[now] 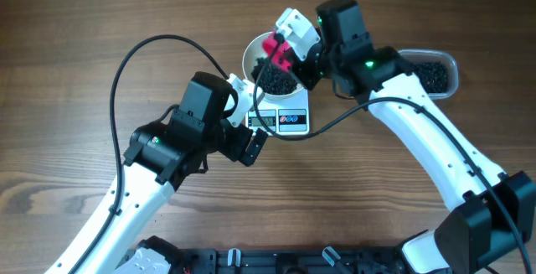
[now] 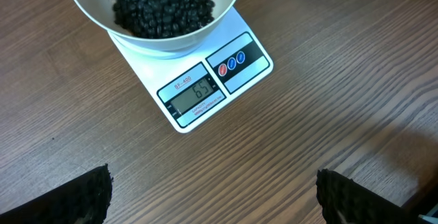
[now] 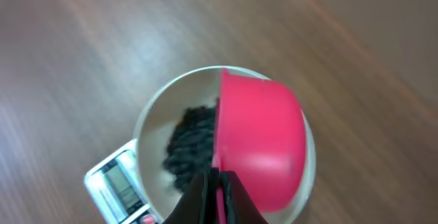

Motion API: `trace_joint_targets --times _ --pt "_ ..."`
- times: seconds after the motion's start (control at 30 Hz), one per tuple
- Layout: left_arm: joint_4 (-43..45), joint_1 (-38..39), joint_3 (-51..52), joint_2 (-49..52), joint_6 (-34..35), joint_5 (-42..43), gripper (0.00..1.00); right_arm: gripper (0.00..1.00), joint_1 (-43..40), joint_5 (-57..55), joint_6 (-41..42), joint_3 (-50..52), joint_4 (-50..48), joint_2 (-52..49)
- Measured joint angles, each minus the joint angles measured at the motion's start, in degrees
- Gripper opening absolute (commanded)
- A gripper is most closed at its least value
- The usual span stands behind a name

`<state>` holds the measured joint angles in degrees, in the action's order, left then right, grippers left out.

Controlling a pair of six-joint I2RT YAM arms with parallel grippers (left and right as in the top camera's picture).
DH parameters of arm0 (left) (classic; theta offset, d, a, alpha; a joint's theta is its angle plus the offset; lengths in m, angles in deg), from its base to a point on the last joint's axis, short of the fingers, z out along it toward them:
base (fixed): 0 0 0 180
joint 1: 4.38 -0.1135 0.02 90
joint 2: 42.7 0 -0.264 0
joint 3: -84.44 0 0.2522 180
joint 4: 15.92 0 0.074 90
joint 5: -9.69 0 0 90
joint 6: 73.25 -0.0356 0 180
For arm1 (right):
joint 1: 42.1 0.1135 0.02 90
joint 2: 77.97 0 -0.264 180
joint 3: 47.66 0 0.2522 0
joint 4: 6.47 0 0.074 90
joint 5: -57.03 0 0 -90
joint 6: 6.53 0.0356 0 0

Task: Scoop item into bowl and weigh 150g on scale
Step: 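Move the empty pink scoop back to the bean tub with the right gripper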

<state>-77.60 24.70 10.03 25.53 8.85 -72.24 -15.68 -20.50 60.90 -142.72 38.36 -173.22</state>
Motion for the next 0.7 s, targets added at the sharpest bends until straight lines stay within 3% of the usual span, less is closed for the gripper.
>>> trace_joint_targets --times 0.17,0.37,0.5,0.7 --pt "0.0 0.0 0.0 0.0 0.0 0.0 1.00 0.04 0.0 -0.2 -1.6 0.0 2.4 0.0" --pt "0.0 0.0 0.0 0.0 0.0 0.0 1.00 0.04 0.0 -2.4 2.3 0.0 0.1 0.0" --pt "0.0 0.0 0.0 0.0 0.0 0.0 1.00 0.04 -1.1 -2.1 9.3 0.0 -0.3 0.4" --pt "0.0 0.0 0.0 0.0 0.0 0.0 1.00 0.04 -14.0 0.9 17.2 -0.2 3.6 10.9"
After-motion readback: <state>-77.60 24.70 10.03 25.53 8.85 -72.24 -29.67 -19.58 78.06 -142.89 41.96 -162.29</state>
